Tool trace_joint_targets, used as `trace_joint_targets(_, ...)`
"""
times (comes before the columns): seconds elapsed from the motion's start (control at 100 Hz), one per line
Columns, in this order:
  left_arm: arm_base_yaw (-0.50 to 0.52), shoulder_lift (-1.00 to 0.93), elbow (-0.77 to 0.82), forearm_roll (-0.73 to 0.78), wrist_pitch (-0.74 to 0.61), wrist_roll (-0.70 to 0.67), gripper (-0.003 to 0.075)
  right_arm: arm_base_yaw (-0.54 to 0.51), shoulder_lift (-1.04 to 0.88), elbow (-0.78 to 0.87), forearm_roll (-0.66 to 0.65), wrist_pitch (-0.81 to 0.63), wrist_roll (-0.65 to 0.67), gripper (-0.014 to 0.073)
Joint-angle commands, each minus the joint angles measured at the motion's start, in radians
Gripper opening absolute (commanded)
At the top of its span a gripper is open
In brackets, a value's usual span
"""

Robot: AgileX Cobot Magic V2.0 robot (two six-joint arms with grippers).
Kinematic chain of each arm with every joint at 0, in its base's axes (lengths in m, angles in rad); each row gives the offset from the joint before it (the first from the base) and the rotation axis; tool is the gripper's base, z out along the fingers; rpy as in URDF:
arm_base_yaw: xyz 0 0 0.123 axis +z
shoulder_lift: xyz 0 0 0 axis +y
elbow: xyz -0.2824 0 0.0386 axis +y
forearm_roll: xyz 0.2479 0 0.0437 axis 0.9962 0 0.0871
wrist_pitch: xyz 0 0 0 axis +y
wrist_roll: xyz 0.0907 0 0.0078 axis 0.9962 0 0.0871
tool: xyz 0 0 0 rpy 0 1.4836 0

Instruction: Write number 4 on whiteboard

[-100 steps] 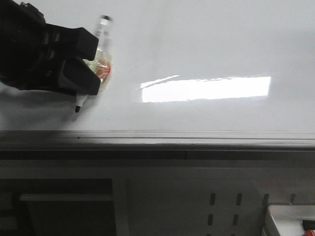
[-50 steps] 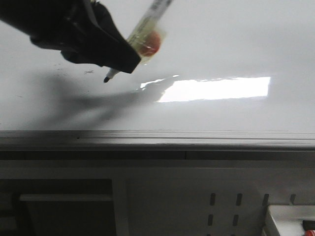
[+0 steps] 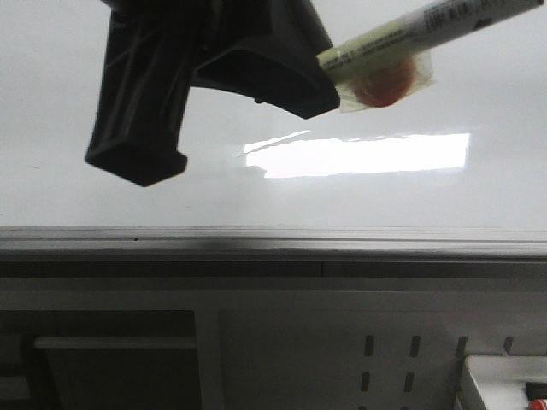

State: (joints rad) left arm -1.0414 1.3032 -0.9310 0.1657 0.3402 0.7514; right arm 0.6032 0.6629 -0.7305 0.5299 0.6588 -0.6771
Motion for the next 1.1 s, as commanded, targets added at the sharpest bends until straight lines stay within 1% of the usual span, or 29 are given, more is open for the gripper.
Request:
trace_joint_targets(0.0,-0.007,-0.034,-0.038,0.006,-0.057,-0.005,-0.0020,0.018,0.019,-0.038,0.024,-0.058,-0.015,0.0409)
trace_joint_targets(0.1,-0.007,-0.037,-0.038,0.006,-0.059,-0.005,-0.0020,0.022,0.040,-0.038,0.018,-0.067,-0.021,0.0409)
trace_joint_targets(0.19,-0.007,-0.051,-0.038,0.006,-0.084,-0.005,-0.0020,0.022,0.066,-0.038,-0.019,-0.068,-0.057,0.0409)
trace_joint_targets(0.27,-0.007,-0.069,-0.038,0.006,-0.101,-0.005,-0.0020,0.022,0.087,-0.038,-0.028,-0.082,-0.057,0.0409)
trace_joint_targets(0.41,-0.007,-0.087,-0.038,-0.002,-0.115,-0.005,-0.0020,0.022,0.107,-0.038,-0.019,-0.167,-0.057,0.0409)
trace_joint_targets(0.49,-0.007,-0.088,-0.038,-0.009,-0.115,-0.005,-0.0020,0.025,0.117,-0.038,0.015,-0.205,-0.057,0.0409)
trace_joint_targets(0.67,-0.007,-0.088,-0.038,-0.009,-0.115,-0.005,-0.0020,0.082,0.118,-0.038,0.025,-0.217,-0.057,0.0409)
trace_joint_targets(0.85,-0.007,-0.088,-0.038,-0.009,-0.115,-0.005,-0.0020,0.134,0.124,-0.038,0.025,-0.274,-0.057,0.0409)
trace_joint_targets(1.09,-0.007,-0.088,-0.038,-0.009,-0.115,-0.005,-0.0020,0.142,0.195,-0.038,0.025,-0.325,-0.057,0.0409)
